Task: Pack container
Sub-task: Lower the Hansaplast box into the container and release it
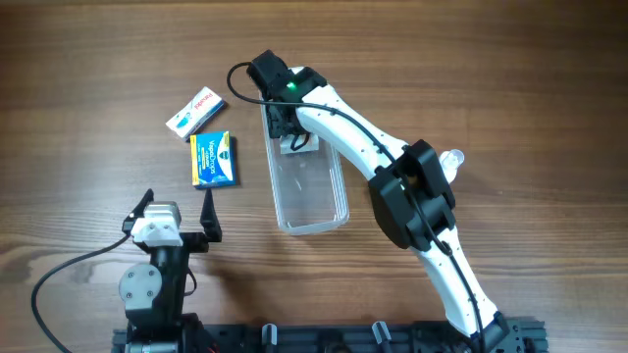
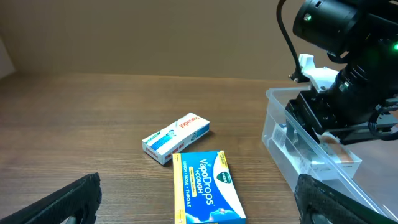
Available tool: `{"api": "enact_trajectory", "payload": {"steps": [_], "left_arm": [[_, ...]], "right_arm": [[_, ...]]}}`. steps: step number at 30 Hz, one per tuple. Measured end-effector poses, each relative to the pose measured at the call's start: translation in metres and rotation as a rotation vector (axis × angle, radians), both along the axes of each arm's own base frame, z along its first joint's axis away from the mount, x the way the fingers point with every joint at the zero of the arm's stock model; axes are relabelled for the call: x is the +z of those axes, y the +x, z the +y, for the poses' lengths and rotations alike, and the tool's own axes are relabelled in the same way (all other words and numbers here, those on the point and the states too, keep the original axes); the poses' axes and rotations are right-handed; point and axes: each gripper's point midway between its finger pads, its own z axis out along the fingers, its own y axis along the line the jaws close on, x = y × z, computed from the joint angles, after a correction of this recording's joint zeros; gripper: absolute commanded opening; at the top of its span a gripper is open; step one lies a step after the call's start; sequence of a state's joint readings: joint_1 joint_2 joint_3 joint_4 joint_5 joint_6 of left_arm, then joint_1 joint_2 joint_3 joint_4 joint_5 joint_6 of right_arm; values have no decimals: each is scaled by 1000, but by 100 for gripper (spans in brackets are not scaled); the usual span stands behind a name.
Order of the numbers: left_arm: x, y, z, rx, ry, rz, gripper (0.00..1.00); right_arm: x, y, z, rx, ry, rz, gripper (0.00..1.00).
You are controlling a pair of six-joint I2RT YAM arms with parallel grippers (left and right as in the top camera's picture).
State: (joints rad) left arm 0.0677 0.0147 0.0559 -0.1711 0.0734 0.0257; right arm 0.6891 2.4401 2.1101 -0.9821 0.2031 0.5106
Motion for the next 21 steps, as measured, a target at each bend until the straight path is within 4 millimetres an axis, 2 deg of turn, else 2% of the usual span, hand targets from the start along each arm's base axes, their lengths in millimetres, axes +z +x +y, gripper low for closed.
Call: {"api": "enact_trajectory", "payload": {"steps": [4, 9, 16, 21], "left_arm": [[0, 0, 0, 0, 0, 0, 100], [0, 0, 0, 0, 0, 0, 100], [0, 0, 0, 0, 0, 0, 100], [0, 0, 0, 0, 0, 0, 100]], "right_arm": [[0, 0, 0, 0, 0, 0, 75], [0, 0, 0, 11, -4, 0, 86], [1, 1, -3, 20, -23, -8, 94], [4, 2, -5, 21, -32, -19, 93]]}}
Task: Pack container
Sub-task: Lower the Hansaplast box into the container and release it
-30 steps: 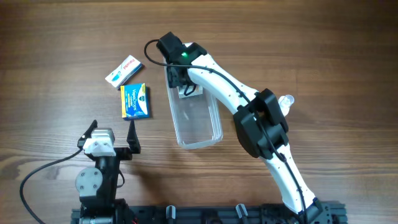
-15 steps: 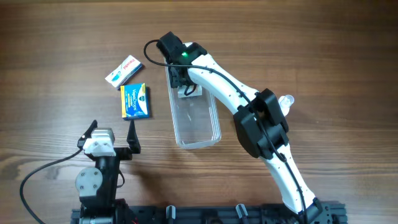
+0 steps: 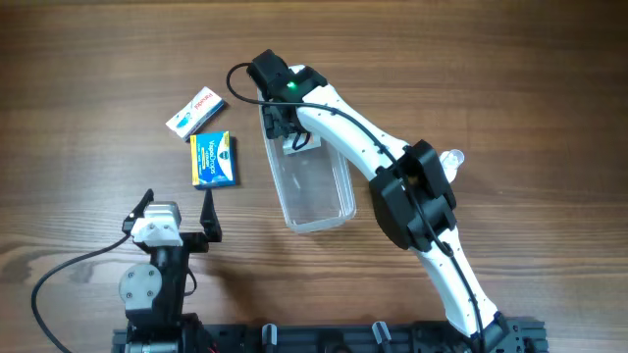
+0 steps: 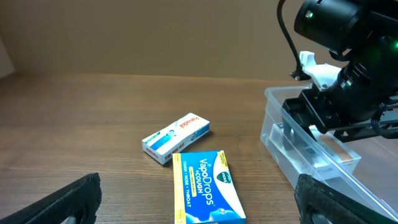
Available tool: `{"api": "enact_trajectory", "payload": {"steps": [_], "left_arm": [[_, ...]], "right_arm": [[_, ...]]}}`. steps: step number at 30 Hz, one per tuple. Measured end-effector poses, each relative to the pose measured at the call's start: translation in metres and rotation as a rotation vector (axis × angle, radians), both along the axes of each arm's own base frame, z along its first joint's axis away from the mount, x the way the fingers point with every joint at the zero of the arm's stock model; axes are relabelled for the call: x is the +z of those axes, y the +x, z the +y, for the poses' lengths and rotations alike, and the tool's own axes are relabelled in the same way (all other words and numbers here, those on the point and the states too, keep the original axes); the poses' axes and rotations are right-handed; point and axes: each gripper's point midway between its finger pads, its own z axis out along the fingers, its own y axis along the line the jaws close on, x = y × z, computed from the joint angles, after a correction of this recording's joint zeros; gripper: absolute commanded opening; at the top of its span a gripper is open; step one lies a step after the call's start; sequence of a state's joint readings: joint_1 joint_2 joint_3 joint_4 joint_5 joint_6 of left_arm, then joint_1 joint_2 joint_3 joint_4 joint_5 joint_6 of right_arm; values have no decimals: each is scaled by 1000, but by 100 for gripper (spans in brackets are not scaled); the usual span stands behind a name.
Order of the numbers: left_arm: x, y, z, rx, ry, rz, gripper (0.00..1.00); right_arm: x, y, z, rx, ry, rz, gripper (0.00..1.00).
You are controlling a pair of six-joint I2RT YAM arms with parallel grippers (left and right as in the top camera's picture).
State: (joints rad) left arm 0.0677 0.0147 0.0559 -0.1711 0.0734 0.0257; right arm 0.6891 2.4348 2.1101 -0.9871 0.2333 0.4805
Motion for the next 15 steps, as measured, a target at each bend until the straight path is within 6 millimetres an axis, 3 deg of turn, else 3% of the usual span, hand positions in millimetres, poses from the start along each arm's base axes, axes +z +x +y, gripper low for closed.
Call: {"api": "enact_trajectory", "payload": {"steps": [15], "left_arm": [[0, 0, 0, 0, 0, 0, 100]], "right_arm": [[0, 0, 0, 12, -7, -3, 96]]}}
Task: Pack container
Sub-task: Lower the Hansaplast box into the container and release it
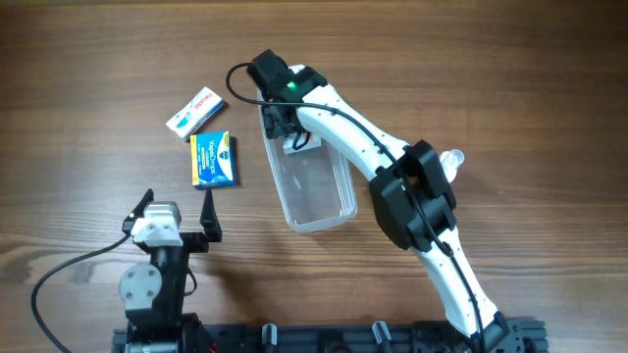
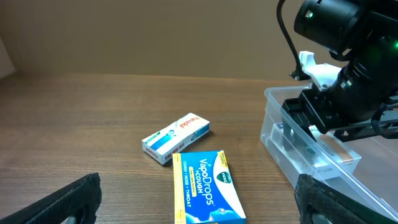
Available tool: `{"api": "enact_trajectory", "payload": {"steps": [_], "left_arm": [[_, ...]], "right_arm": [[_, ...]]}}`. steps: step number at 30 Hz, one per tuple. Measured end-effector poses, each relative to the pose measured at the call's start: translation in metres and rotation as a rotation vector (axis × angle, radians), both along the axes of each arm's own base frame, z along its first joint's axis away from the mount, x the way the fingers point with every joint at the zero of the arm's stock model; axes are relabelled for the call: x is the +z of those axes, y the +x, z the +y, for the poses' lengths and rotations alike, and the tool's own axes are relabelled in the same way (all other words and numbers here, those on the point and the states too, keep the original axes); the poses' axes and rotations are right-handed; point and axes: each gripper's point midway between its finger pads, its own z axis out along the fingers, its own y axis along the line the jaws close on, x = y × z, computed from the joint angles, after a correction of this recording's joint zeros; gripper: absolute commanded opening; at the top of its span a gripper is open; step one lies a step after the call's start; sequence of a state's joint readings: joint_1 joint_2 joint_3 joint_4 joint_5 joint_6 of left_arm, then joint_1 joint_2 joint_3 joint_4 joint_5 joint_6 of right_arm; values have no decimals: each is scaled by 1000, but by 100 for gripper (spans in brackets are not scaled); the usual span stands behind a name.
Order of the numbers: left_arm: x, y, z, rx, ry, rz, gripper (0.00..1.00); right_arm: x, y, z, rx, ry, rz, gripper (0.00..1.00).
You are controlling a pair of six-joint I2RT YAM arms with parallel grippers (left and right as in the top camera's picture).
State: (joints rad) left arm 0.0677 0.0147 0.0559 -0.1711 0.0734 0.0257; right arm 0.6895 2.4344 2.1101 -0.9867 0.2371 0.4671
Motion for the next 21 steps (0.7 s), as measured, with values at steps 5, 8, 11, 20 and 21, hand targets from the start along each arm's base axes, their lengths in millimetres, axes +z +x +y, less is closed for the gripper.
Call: {"api": "enact_trajectory", "payload": {"steps": [5, 8, 11, 20, 21], "left_arm": [[0, 0, 0, 0, 0, 0, 100], [0, 0, 0, 0, 0, 0, 100], [0, 0, 0, 0, 0, 0, 100], [0, 0, 0, 0, 0, 0, 100], [0, 0, 0, 0, 0, 0, 100]], "right_arm": [[1, 0, 0, 5, 0, -2, 95], [4, 0, 0, 10, 1, -5, 90], [6, 1, 1, 15, 2, -8, 90], [27, 3, 2, 19, 26, -40, 90], [31, 3, 3, 19, 31, -47, 90]]}}
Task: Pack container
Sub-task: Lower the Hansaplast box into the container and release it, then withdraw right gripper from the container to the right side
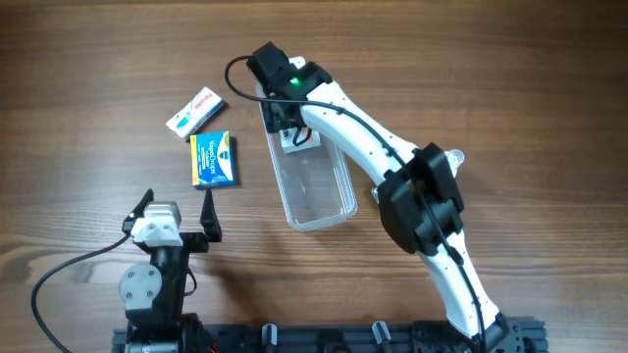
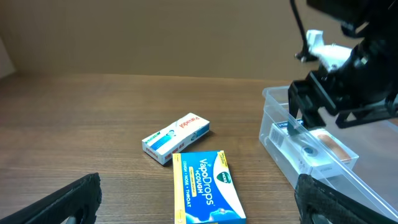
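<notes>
The clear plastic container (image 1: 345, 186) lies lengthwise at mid table, and its corner (image 2: 271, 132) shows in the left wrist view. A small flat packet (image 2: 318, 147) rests inside its far end (image 1: 297, 140). My right gripper (image 1: 286, 120) hangs just above that packet (image 2: 303, 113), fingers apart and holding nothing. The blue VapoDrops box (image 1: 213, 159) (image 2: 206, 186) and a white box (image 1: 195, 111) (image 2: 176, 137) lie on the wood left of the container. My left gripper (image 1: 178, 208) (image 2: 199, 202) stands open near the front edge, short of the blue box.
A small clear object (image 1: 452, 157) sits on the table beside the right arm's elbow. The right arm stretches diagonally over the container's right side. The arm bases and a black rail run along the front edge (image 1: 324, 338).
My right gripper has risen out of the container's far end, and the packet lies in the container beneath it. The boxes and the left arm have not moved.
My right gripper was low inside the container's far end with the packet. Then the container's near end stood slightly further right, gripper still down inside. It stayed so, and now the gripper is raised and open with the packet left inside.
</notes>
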Available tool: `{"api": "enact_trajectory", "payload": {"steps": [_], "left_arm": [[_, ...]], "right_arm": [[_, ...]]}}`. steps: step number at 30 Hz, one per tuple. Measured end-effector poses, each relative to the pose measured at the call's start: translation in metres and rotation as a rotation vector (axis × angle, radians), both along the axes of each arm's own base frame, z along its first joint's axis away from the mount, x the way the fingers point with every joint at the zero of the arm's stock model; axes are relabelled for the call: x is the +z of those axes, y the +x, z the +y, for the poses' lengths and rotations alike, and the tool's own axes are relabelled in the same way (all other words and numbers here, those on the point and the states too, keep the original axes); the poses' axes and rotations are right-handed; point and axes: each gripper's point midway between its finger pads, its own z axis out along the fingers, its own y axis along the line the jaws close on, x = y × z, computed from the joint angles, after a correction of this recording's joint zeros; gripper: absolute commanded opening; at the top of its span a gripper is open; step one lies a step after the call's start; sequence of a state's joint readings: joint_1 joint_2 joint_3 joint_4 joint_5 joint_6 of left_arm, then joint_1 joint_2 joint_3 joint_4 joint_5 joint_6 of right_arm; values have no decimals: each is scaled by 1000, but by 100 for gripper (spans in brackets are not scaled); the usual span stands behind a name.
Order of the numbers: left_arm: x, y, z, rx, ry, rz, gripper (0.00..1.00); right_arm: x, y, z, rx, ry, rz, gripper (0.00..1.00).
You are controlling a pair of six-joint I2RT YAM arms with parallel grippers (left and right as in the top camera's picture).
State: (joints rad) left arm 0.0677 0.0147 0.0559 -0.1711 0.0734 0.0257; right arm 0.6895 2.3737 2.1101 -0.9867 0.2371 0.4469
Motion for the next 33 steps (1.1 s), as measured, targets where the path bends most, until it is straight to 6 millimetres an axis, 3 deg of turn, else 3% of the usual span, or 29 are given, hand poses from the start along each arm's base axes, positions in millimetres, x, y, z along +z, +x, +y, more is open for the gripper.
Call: {"api": "enact_trajectory", "payload": {"steps": [8, 12, 16, 19, 24, 33], "left_arm": [[0, 0, 0, 0, 0, 0, 100], [0, 0, 0, 0, 0, 0, 100], [0, 0, 0, 0, 0, 0, 100], [0, 0, 0, 0, 0, 0, 100], [0, 0, 0, 0, 0, 0, 100], [0, 0, 0, 0, 0, 0, 100]], "right_arm": [[30, -9, -7, 0, 4, -5, 89], [51, -14, -12, 3, 13, -18, 80], [78, -17, -15, 11, 33, -48, 50], [99, -24, -27, 8, 24, -57, 7], [113, -39, -58, -18, -47, -22, 5], [105, -61, -115, -109, -171, 130, 4]]}}
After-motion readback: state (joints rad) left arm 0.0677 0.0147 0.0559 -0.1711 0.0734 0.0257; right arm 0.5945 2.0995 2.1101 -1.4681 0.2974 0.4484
